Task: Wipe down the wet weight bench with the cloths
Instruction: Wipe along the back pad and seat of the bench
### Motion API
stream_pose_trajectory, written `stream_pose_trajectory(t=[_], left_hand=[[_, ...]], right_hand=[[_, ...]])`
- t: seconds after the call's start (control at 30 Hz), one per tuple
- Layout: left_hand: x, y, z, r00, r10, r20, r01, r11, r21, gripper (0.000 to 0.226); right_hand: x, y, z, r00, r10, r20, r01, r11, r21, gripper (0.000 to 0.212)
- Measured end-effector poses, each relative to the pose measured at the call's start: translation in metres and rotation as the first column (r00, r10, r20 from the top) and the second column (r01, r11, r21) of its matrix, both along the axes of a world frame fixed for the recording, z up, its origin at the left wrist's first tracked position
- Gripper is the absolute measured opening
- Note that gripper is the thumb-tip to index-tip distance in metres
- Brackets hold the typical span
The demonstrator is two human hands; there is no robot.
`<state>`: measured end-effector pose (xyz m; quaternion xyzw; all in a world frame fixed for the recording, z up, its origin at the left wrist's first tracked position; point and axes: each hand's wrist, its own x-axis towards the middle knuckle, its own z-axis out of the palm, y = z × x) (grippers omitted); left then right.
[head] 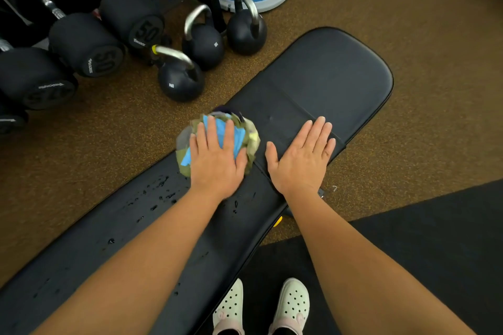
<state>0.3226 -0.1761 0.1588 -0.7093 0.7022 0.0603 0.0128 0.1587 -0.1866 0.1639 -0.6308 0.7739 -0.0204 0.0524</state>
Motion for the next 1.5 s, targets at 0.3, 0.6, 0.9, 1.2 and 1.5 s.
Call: stream_pose_trajectory(t=[0.3, 0.6, 0.9, 1.2, 1.5], left_hand=[[0.008, -0.030, 0.001, 0.977, 0.213, -0.026, -0.213, 0.977, 0.013, 0.072], [0.025, -0.012, -0.002, 0.970, -0.243, 0.000, 0.243, 0.970, 0.011, 0.073], [0.005, -0.003, 0.000, 0.998, 0.064, -0.009, -0.064, 0.998, -0.012, 0.070], [-0.030, -0.087, 0.021, 0.936, 0.331, -0.125, -0.319, 0.942, 0.101, 0.055], [0.003, -0.044, 0.005, 0.982, -0.188, -0.016, 0.187, 0.982, -0.039, 0.065]], right_hand=[[0.001, 0.000, 0.000, 1.000, -0.010, -0.010, 0.010, 1.000, -0.003, 0.094], [0.002, 0.000, 0.001, 1.000, 0.000, -0.016, 0.000, 1.000, 0.001, 0.094], [0.003, -0.001, 0.001, 1.000, -0.014, -0.028, 0.014, 1.000, -0.001, 0.094], [0.003, -0.002, 0.002, 0.999, -0.011, -0.043, 0.012, 1.000, 0.022, 0.094], [0.003, -0.002, 0.003, 1.000, -0.004, -0.020, 0.005, 1.000, 0.019, 0.095]])
